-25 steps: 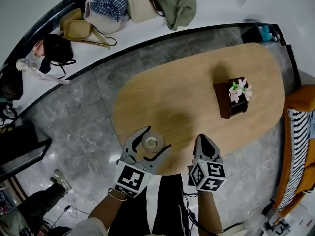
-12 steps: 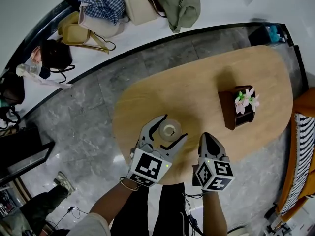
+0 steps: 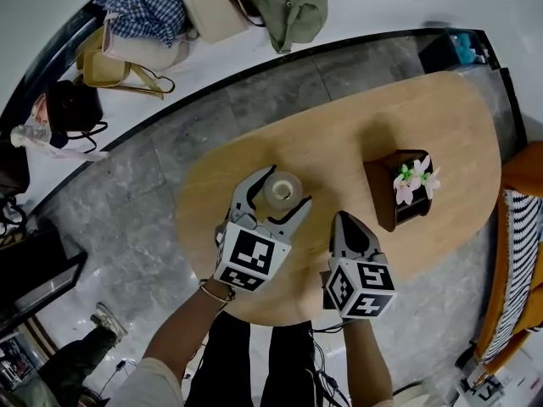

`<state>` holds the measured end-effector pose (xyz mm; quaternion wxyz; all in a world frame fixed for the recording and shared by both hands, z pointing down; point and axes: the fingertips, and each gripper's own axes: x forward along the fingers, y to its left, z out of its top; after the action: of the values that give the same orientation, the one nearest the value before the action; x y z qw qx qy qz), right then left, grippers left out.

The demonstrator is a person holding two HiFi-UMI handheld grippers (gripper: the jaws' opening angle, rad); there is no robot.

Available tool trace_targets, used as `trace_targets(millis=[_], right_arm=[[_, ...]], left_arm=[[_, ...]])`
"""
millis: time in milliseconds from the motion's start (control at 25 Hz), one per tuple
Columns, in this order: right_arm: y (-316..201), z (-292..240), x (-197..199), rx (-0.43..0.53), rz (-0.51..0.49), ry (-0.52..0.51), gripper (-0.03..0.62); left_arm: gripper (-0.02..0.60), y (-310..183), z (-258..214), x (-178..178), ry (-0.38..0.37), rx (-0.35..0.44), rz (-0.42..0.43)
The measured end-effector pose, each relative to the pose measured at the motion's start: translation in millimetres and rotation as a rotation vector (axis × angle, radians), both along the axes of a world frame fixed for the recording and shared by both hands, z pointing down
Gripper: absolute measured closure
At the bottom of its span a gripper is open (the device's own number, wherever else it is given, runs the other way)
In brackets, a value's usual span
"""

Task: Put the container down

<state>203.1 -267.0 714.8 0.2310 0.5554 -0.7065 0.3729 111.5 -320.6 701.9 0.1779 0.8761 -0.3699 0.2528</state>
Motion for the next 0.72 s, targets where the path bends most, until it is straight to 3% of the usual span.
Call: trace_targets(millis=[720], right_arm=[[-22,17,13,-0.029,0.036,-0.009,0.571]], left_arm=[[0.245,-64,29,29,-0.001,0.015,0.017]])
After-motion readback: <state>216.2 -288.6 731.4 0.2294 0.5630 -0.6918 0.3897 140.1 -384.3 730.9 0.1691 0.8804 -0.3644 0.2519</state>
